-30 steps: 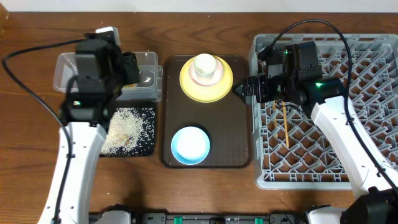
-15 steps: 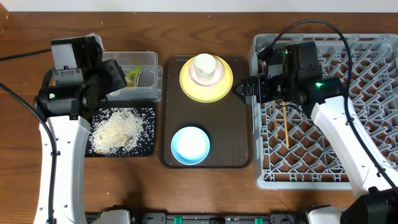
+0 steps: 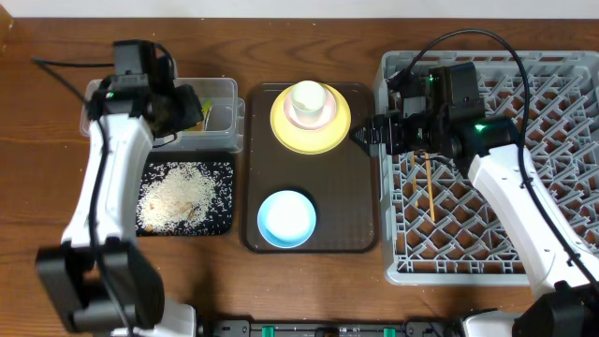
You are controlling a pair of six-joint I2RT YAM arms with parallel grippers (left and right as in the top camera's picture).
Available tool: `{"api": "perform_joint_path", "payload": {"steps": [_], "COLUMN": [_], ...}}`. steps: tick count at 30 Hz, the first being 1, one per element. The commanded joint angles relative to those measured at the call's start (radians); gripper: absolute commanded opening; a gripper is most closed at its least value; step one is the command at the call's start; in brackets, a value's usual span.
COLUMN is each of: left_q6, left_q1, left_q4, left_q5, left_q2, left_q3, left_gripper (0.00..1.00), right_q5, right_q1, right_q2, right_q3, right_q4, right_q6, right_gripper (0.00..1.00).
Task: Sort waste into correct bins and load items into the dishwasher rack
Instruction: 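Carry the wrapper with the left gripper and release it into the clear bin, then raise the left gripper and move it toward the stacked white cup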
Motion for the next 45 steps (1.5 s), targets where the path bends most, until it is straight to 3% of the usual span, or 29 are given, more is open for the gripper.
{"api": "perform_joint_path", "payload": {"steps": [1, 10, 45], "left_q6": [0.031, 0.032, 0.116], "left_q1": [0.003, 0.003, 0.003], "left_q4": [0.002, 0.015, 0.158], "left_q5": [-0.002, -0.142, -0.177], "left_q2": [0.065, 0.178, 0.285], "left_q3": [0.039, 0.038, 0.039], "left_gripper": [0.06, 0.06, 0.07], "right_q5": [-0.013, -0.013, -0.013], "right_q1": [0.007, 0.007, 0.007], "right_q2": [-0.009, -0.009, -0.009], "right_q3": [0.012, 0.011, 0.011], "right_q4": [0.001, 0.001, 0.001], "right_q6": [0.003, 0.003, 0.003], "right_gripper": [0.99, 0.99, 0.99]}}
